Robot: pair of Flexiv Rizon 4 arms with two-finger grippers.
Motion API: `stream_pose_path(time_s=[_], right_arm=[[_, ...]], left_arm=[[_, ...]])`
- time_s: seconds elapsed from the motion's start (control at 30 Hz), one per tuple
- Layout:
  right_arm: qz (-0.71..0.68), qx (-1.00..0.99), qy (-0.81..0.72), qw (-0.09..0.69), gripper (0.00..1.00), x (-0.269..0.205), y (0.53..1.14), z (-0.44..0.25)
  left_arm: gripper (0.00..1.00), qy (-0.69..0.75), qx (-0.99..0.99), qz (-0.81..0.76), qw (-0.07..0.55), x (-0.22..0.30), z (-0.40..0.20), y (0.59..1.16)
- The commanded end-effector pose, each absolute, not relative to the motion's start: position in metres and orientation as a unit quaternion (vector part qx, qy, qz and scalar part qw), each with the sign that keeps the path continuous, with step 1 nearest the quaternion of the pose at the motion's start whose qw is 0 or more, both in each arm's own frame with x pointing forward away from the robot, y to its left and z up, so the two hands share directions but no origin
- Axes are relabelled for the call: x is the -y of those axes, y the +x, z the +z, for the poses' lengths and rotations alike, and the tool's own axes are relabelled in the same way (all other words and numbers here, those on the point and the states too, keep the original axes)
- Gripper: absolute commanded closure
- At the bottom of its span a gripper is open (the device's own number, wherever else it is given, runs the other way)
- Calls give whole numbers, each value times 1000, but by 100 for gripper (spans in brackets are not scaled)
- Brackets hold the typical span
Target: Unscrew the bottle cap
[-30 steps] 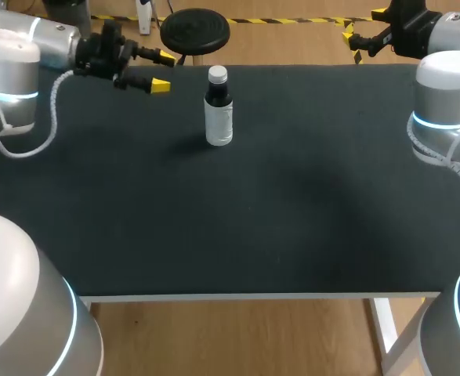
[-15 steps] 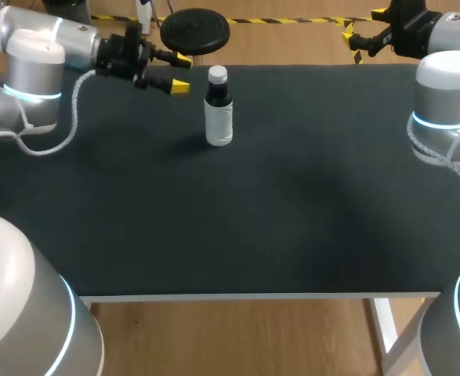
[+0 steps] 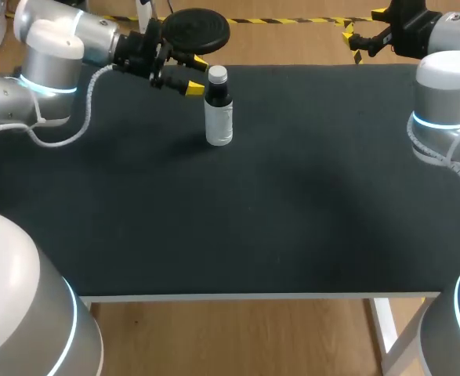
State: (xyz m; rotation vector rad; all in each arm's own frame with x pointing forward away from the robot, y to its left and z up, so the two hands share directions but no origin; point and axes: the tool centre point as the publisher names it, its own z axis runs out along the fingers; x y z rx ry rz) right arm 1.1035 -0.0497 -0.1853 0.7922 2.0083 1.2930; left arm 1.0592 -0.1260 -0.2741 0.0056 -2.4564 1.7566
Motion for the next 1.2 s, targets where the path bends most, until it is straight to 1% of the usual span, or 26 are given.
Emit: stream_pose_path(time_s=[0.03,0.43,0.77,1.2], right_arm=[[488,-760,300,307,0,50,1104,-185],[488,-760,300,307,0,50,1104,-185],[488,-760,300,307,0,50,1104,-185],[488,-760,300,307,0,50,1104,-185]], left_arm=[[0,0,812,580,63,125,-275,1061],[0,-14,801,595,67,132,-279,1059],[0,-8,789,613,45,132,-286,1057],[0,-20,786,616,51,148,-288,1056]])
